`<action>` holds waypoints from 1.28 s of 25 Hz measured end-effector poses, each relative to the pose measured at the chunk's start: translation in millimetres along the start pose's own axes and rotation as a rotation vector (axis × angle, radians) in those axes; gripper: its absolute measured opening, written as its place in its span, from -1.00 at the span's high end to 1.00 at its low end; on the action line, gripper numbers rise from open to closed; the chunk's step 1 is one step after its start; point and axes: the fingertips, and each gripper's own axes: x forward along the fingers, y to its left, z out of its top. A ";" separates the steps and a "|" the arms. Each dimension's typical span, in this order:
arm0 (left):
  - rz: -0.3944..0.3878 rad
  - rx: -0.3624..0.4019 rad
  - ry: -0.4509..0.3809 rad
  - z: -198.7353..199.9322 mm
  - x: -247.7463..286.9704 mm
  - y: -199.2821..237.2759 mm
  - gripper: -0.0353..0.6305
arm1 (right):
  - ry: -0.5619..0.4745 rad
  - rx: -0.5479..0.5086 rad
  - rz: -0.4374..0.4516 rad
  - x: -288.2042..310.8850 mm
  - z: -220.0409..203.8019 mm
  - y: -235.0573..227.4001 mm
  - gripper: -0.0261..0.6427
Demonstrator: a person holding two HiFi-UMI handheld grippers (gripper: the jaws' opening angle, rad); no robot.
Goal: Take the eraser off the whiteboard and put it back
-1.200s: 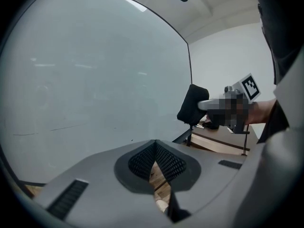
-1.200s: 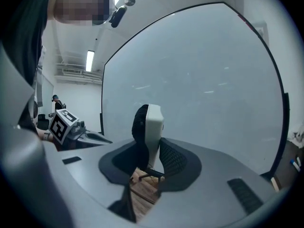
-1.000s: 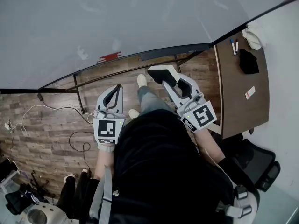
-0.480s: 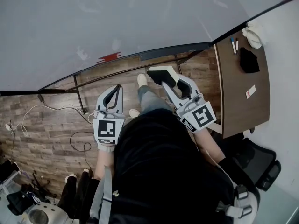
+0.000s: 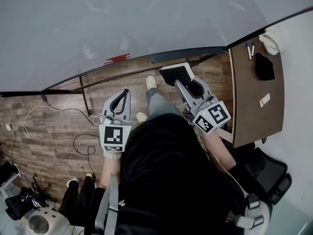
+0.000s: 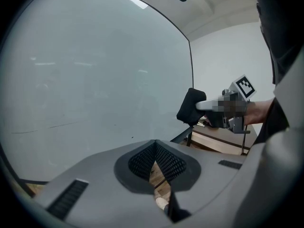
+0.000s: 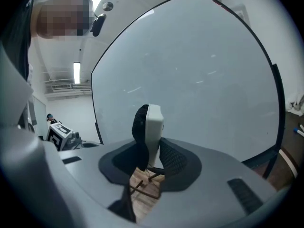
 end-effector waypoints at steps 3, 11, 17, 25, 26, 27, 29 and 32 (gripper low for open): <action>0.008 -0.003 0.008 -1.9 0.4 2.1 0.87 | 0.006 0.052 -0.002 6.3 -5.1 -7.9 0.56; 0.040 -0.016 0.024 -6.9 0.2 9.5 0.87 | 0.035 0.187 -0.023 23.8 -28.7 -34.8 0.56; 0.053 -0.027 0.041 -10.2 6.8 20.3 0.87 | 0.060 0.319 -0.049 40.5 -47.4 -58.8 0.56; 0.059 -0.029 0.069 -13.8 16.4 30.4 0.87 | 0.088 0.499 -0.094 57.8 -76.5 -90.6 0.56; 0.060 -0.030 0.073 -14.4 17.2 32.0 0.87 | 0.092 0.517 -0.101 59.9 -80.2 -94.2 0.56; 0.061 -0.032 0.077 -14.9 18.1 33.6 0.87 | 0.095 0.538 -0.108 62.1 -83.9 -97.9 0.56; 0.062 -0.033 0.085 -16.8 20.2 36.5 0.87 | 0.096 0.592 -0.121 66.8 -91.6 -105.1 0.56; 0.063 -0.035 0.097 -20.7 22.6 41.6 0.87 | 0.094 0.687 -0.136 75.3 -103.1 -113.0 0.55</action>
